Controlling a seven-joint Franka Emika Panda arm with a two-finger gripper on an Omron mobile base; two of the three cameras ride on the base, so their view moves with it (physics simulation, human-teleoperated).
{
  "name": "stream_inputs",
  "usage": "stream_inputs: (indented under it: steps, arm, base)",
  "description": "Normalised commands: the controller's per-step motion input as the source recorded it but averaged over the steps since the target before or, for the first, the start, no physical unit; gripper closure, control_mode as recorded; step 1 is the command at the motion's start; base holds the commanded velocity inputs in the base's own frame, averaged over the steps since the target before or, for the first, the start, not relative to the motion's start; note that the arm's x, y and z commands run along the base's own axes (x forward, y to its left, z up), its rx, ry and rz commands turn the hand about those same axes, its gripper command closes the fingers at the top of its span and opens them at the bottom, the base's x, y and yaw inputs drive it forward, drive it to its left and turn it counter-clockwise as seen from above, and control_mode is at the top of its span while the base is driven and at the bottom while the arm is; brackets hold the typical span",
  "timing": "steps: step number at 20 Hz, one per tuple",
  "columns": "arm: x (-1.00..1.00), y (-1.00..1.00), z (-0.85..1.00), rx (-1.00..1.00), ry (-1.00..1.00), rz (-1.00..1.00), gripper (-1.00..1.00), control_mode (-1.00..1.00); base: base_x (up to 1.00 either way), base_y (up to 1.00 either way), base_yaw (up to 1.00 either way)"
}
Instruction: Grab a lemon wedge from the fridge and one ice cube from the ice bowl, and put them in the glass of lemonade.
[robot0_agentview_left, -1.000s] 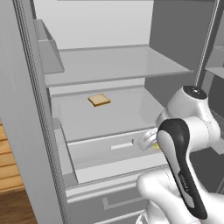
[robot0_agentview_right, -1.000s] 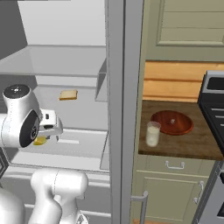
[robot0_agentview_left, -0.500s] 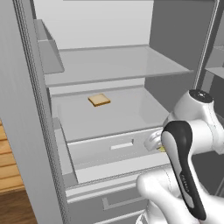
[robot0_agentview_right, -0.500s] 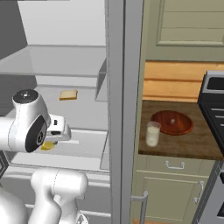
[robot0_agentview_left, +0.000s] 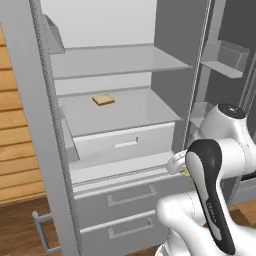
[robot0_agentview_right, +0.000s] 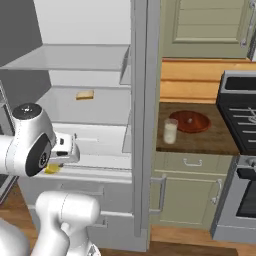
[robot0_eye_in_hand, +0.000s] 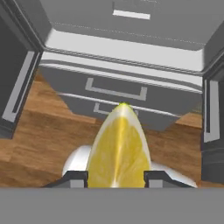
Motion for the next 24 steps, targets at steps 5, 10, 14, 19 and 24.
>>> stream_inputs:
  steps: [5,10,14,19,24]
  arm:
    - [0.00,0.00,0.00,0.00,0.00,0.00,1.00,1.00]
    - [0.00,0.00,0.00,0.00,0.00,0.00,1.00,1.00]
    - [0.00,0.00,0.00,0.00,0.00,0.00,1.00,1.00]
    - [0.00,0.00,0.00,0.00,0.00,0.00,1.00,1.00]
    - [0.00,0.00,0.00,0.00,0.00,0.00,1.00,1.00]
  base:
    - [-0.94,0.06,-0.44]
    - [-0.07,0.01,-0.95]
    - [0.00,0.00,-0.96]
    - [0.00,-0.24,-0.86]
    - [0.65,-0.44,-0.38]
